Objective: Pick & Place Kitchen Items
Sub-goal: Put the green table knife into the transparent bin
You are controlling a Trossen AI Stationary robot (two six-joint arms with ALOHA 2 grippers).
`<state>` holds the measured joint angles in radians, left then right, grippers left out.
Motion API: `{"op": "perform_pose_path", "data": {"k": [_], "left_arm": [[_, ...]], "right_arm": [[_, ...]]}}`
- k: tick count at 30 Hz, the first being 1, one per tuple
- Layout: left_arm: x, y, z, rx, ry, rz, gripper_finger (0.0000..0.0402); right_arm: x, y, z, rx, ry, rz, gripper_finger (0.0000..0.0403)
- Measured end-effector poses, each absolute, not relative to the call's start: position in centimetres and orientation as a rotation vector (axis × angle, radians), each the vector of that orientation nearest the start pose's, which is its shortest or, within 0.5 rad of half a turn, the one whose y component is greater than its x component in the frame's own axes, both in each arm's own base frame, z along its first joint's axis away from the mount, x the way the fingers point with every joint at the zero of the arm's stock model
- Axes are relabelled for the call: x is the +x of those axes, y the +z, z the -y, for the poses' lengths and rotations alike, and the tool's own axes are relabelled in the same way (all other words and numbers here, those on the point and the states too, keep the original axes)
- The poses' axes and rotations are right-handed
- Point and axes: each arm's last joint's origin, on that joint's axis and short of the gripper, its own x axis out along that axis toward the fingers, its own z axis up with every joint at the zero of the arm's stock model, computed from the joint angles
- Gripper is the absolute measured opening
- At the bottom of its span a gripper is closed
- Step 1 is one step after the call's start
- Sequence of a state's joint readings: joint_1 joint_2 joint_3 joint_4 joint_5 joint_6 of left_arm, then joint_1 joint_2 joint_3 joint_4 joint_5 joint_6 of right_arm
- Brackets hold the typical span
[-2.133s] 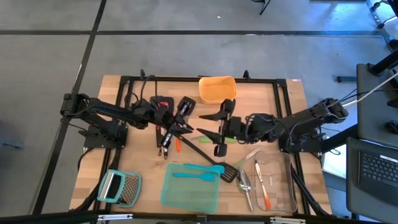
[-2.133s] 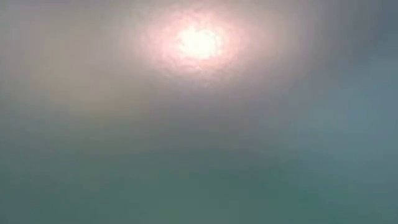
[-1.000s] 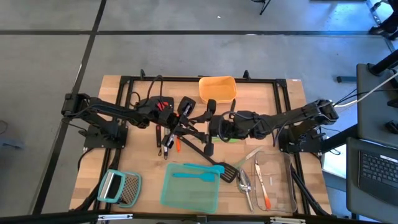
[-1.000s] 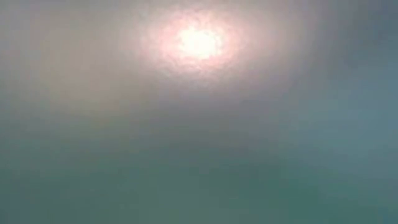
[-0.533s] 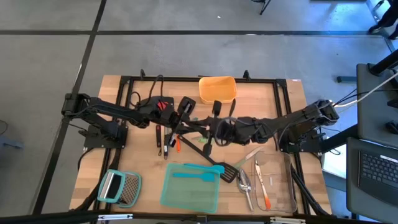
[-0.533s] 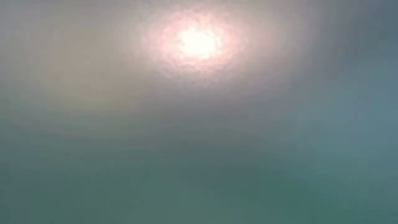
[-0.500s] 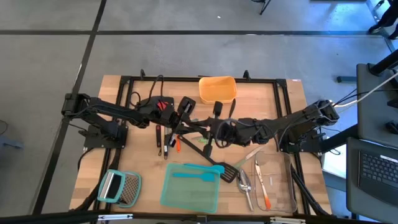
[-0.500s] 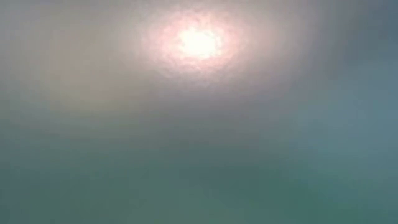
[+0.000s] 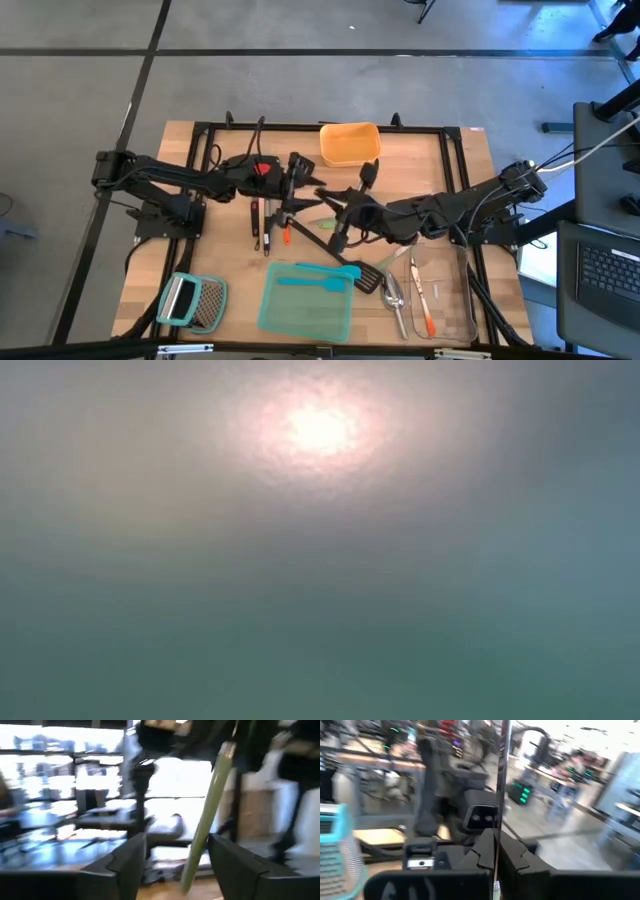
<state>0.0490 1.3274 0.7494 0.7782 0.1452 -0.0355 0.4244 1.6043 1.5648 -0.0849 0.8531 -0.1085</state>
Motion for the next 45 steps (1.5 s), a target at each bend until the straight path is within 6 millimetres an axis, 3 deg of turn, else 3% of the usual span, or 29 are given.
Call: {"op": "perform_pose_path", "data": {"k": [8,17,21,38,45], "left_arm": [[28.5,29.3,-1.6,0.026,0.12,0.122,0.025],[28.5,29.2,-1.9,0.023,0.152,0.115,0.0251],[28.4,29.2,-2.4,0.019,0.175,0.115,0.0251],[28.4,29.2,-2.6,0.01,0.174,0.111,0.0251],[28.4,29.1,-2.5,0.012,0.161,0.104,0.0251]], "right_arm": [[32.2,40.9,-11.9,-0.048,-0.549,-0.309,0.0001],[28.9,38.5,-8.7,0.305,-0.681,-0.738,0.0],[27.1,37.5,-8.1,0.376,-0.794,-0.904,0.0],[24.6,36.4,-12.6,0.797,-0.761,-1.2,0.0],[22.5,33.1,-15.6,0.886,-0.884,-1.377,0.0]]}}
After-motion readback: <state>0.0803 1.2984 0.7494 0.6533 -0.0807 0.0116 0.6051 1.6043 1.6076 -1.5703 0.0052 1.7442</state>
